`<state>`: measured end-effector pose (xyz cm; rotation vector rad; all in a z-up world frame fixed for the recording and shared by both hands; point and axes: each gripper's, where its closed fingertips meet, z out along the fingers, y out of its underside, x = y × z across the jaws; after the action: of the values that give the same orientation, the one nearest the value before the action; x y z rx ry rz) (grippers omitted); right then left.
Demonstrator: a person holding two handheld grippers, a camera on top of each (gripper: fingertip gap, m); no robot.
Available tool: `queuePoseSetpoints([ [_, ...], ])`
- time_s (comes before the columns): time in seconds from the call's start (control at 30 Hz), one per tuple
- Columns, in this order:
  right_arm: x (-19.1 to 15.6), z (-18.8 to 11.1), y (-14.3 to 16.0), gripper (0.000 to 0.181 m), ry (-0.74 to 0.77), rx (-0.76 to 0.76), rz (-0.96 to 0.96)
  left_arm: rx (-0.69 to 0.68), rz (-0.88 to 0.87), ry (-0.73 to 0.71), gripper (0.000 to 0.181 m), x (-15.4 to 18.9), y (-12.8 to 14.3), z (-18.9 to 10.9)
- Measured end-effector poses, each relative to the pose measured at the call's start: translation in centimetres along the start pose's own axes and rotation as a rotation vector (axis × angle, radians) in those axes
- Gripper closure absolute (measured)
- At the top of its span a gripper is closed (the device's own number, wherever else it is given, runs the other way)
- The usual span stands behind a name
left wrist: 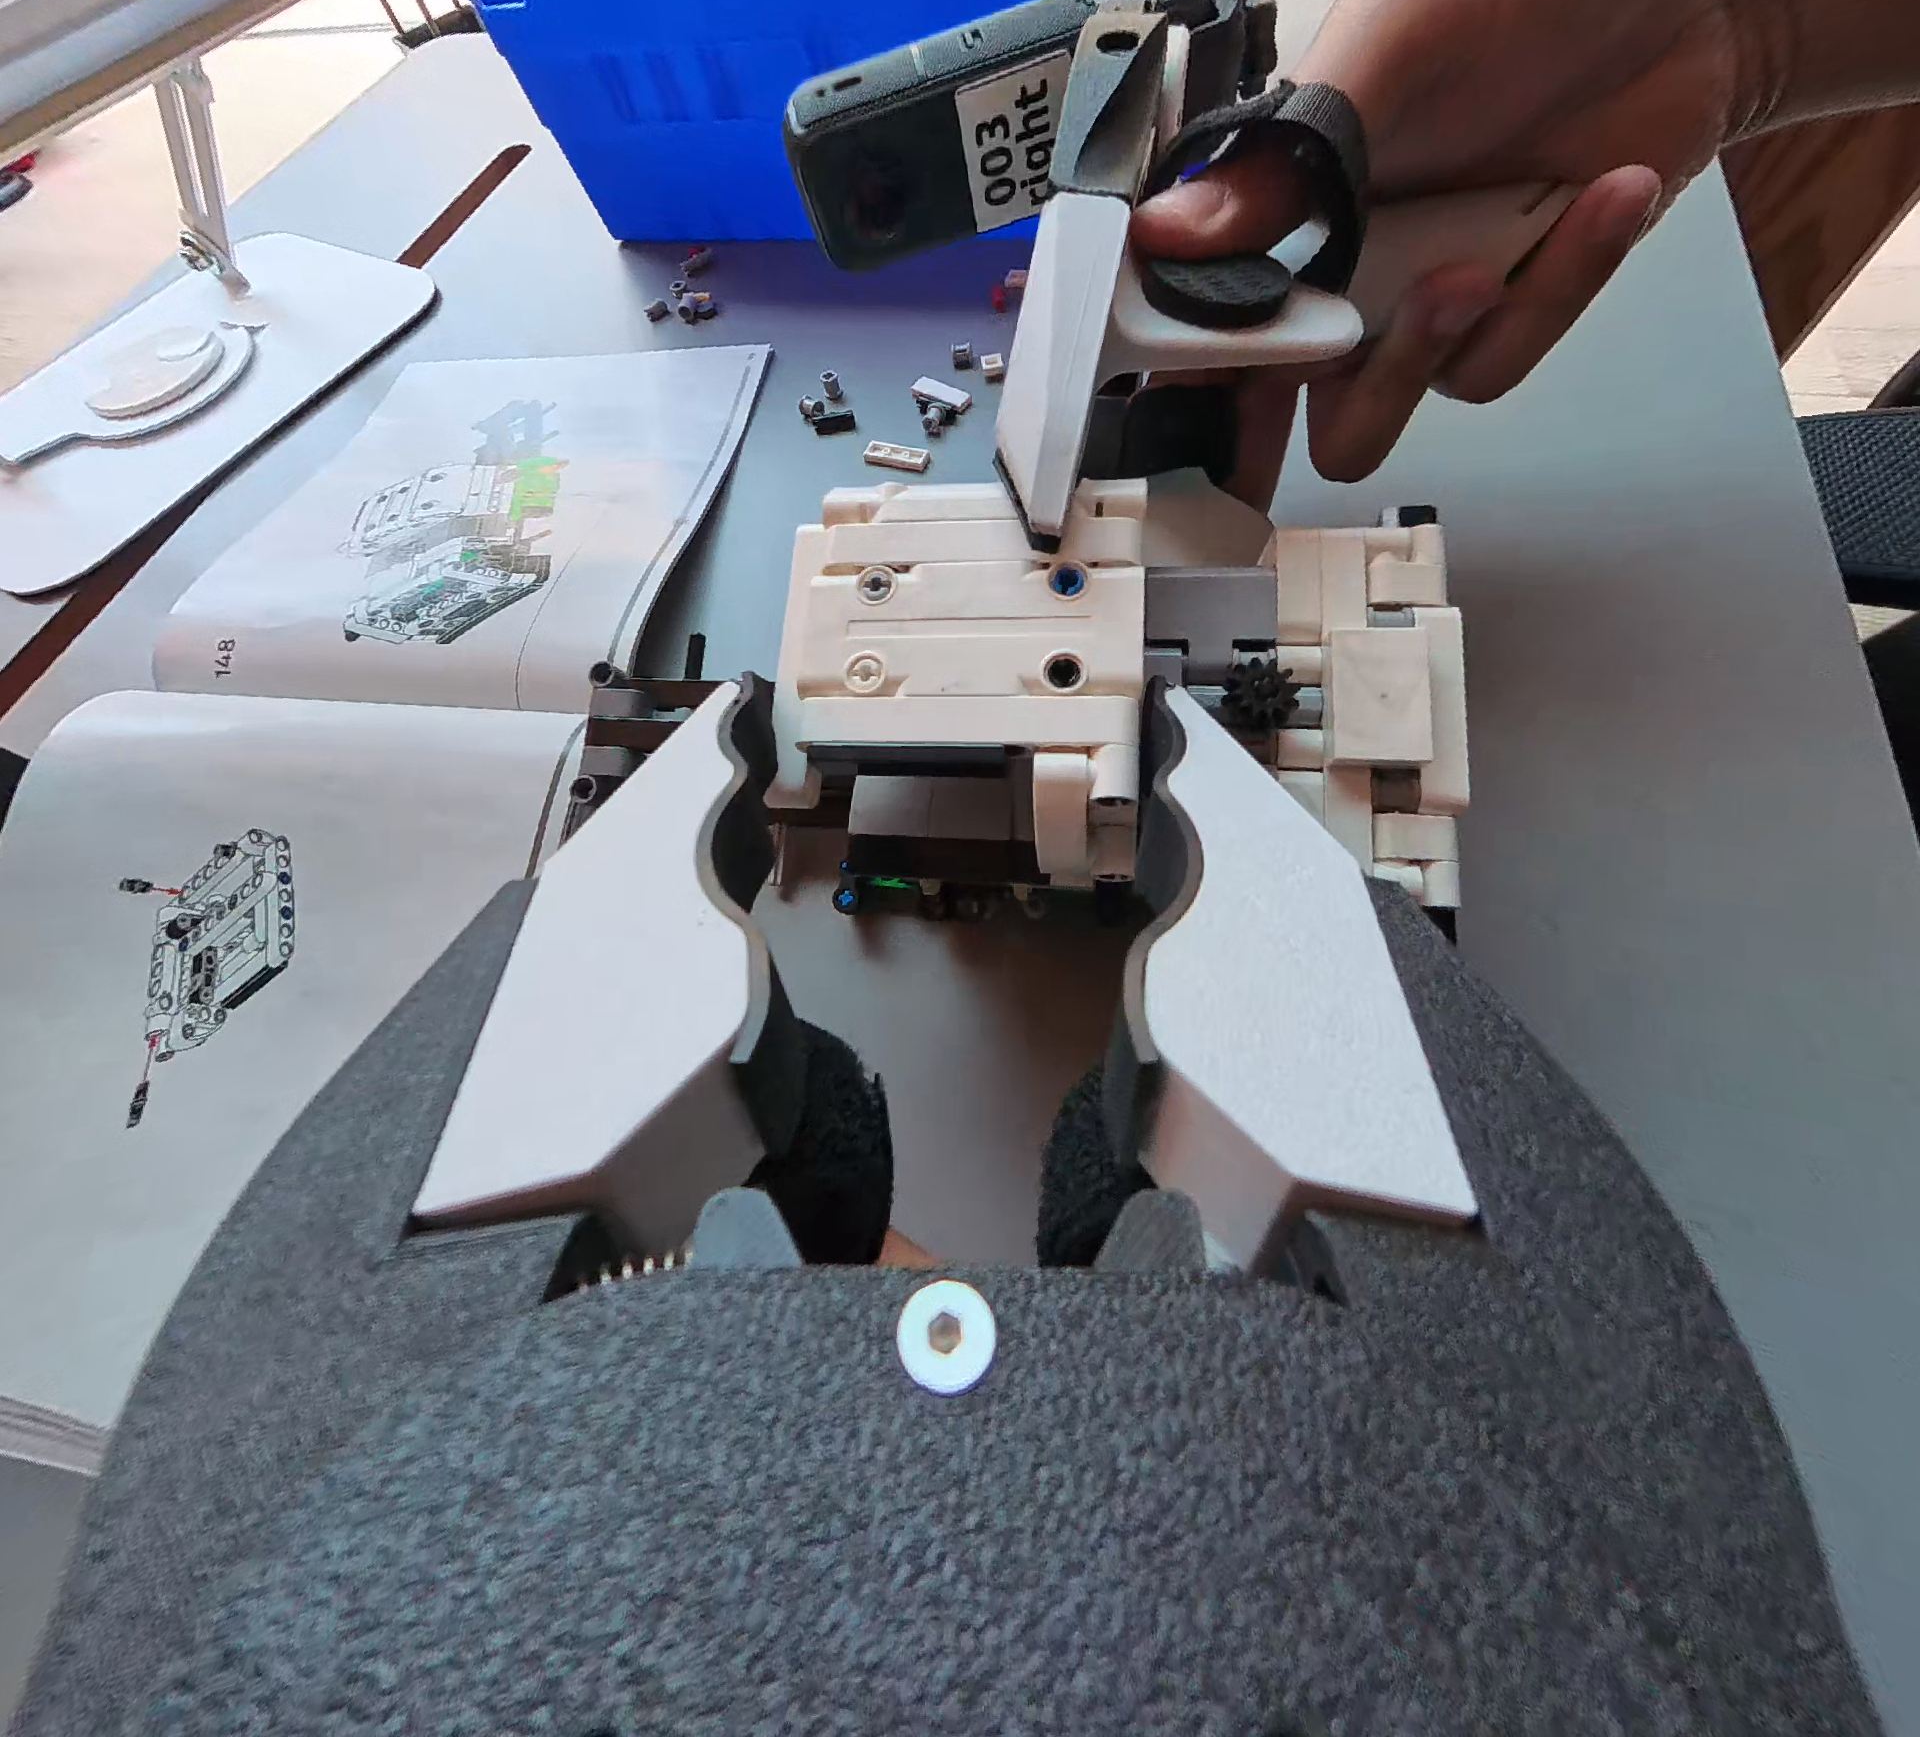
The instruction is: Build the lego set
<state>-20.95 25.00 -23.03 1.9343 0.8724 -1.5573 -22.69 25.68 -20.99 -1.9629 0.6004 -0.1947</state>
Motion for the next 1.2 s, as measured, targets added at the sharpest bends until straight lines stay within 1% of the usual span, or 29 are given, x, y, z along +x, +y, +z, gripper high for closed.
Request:
queuePoseSetpoints([
  [0.03, 0.0, 0.0, 0.0, 0.08, -0.001, 0.001, -0.002, 0.0, -0.001, -0.001, 0.112, 0.0, 0.0, 0.0],
  [0.2, 0.1, 0.0, -0.2, 0.083, -0.027, 0.017, 0.003, -0.006, -0.006, -0.017, 0.112, 0.1, 0.0, 0.1],
  [0.33, 0.2, 0.0, -0.2, 0.083, -0.035, 0.024, 0.004, 0.023, -0.016, -0.017, 0.113, 0.2, 0.0, 0.1],
  [0.43, 0.2, 0.1, -0.1, 0.083, -0.031, 0.027, -0.005, 0.011, -0.022, 0.002, 0.113, 0.3, 0.2, -0.5],
  [0.5, 0.2, 0.0, -0.2, 0.083, -0.037, 0.032, 0.001, 0.044, -0.068, 0.011, 0.115, 0.2, 0.0, -1.5],
  [0.57, 0.2, -0.2, -0.4, 0.083, -0.053, 0.046, 0.014, 0.115, -0.156, 0.011, 0.112, -0.4, -0.6, -2.8],
  [0.63, 0.2, -0.1, -0.4, 0.083, -0.055, 0.044, 0.004, 0.19, -0.302, 0.019, 0.112, -1.2, -1.4, -3.5],
  [0.7, 0.2, 0.1, -0.1, 0.082, -0.049, 0.031, -0.011, 0.207, -0.44, 0.05, 0.11, -1.6, -1.3, -3.2],
  [0.8, 0.2, 0.1, 0.0, 0.082, -0.057, 0.022, -0.015, 0.213, -0.539, 0.064, 0.128, -2.0, -0.9, -2.4],
  [0.87, 0.2, 0.1, 0.1, 0.082, -0.061, 0.018, -0.009, 0.213, -0.587, 0.099, 0.144, -2.0, -0.6, -1.9],
  [1.0, 0.1, 0.1, 0.2, 0.081, -0.062, 0.014, -0.011, 0.244, -0.641, 0.159, 0.147, -1.5, -0.5, -1.5],
  [1.03, 0.2, 0.2, 0.3, 0.079, -0.055, 0.014, -0.018, 0.252, -0.652, 0.171, 0.146, -1.4, -0.6, -1.4],
  [1.07, 0.1, 0.3, 0.3, 0.078, -0.049, 0.012, -0.035, 0.257, -0.659, 0.177, 0.141, -1.2, -0.6, -1.3],
  [1.13, -0.3, 0.5, 0.4, 0.069, -0.049, 0.006, -0.051, 0.262, -0.672, 0.187, 0.136, -0.8, -0.6, -1.0],
  [1.2, 0.2, 0.7, 0.3, 0.078, 0.009, 0.001, -0.072, 0.268, -0.681, 0.192, 0.135, -0.8, -0.6, -0.9],
])
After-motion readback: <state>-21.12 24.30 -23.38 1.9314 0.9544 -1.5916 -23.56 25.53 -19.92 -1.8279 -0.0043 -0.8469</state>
